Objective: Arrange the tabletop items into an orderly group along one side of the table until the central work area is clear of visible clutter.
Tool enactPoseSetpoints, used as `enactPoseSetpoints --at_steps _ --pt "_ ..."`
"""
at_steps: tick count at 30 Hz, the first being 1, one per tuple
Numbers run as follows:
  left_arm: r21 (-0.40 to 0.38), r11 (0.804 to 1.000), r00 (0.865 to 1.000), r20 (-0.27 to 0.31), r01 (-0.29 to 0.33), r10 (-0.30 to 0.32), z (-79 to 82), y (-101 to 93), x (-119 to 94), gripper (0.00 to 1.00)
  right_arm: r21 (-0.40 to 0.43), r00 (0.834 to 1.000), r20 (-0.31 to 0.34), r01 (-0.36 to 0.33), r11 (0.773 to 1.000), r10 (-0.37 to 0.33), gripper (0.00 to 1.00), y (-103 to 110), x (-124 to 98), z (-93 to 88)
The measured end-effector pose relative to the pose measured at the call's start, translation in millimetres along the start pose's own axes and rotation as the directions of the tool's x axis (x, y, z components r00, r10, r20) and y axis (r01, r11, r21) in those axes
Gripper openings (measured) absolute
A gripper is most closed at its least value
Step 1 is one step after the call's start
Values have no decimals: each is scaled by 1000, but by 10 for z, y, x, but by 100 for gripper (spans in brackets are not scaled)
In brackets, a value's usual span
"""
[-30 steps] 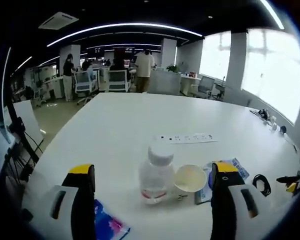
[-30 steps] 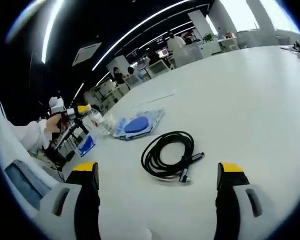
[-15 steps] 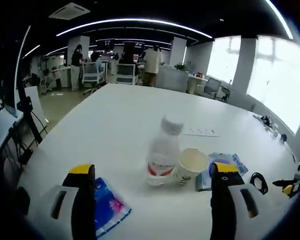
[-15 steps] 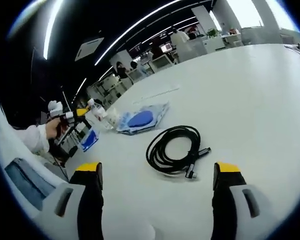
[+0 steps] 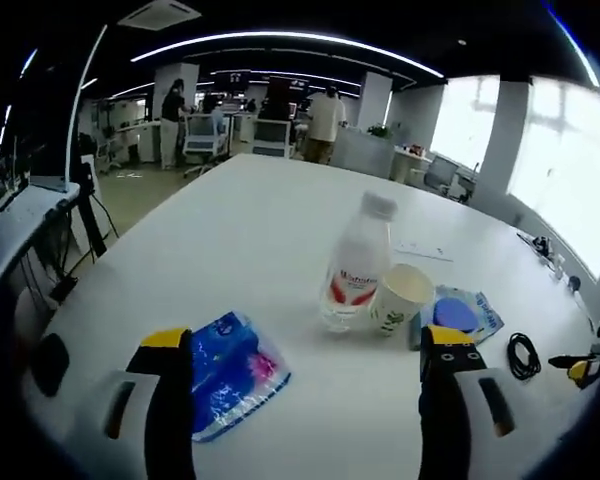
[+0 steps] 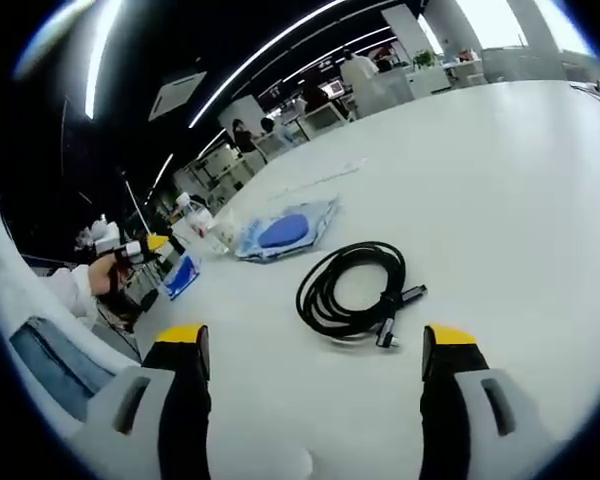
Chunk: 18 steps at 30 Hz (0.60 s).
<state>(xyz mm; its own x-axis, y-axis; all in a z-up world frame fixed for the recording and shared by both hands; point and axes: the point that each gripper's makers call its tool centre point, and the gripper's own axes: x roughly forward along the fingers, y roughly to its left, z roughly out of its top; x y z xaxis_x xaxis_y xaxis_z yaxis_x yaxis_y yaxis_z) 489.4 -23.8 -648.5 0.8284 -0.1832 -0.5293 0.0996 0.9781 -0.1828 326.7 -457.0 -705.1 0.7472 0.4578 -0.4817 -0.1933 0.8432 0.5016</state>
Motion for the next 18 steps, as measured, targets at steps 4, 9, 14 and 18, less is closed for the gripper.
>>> enactPoseSetpoints --at_steps 4,9,14,18 --pt "-19 1000 1000 -1 -24 24 -70 116 -65 96 0 1000 -7 -2 1000 2 87 17 0 -19" --pt "-36 998 998 -4 -56 56 -174 274 -118 95 6 1000 -10 1 1000 -1 86 8 -9 -38" --pt "-48 995 996 -5 -91 91 -242 356 -202 92 10 1000 -15 2 1000 -2 86 0 -13 -54" --pt "-57 993 994 -9 -107 106 -260 387 -239 92 12 1000 -20 1 1000 -1 85 -2 -10 -65"
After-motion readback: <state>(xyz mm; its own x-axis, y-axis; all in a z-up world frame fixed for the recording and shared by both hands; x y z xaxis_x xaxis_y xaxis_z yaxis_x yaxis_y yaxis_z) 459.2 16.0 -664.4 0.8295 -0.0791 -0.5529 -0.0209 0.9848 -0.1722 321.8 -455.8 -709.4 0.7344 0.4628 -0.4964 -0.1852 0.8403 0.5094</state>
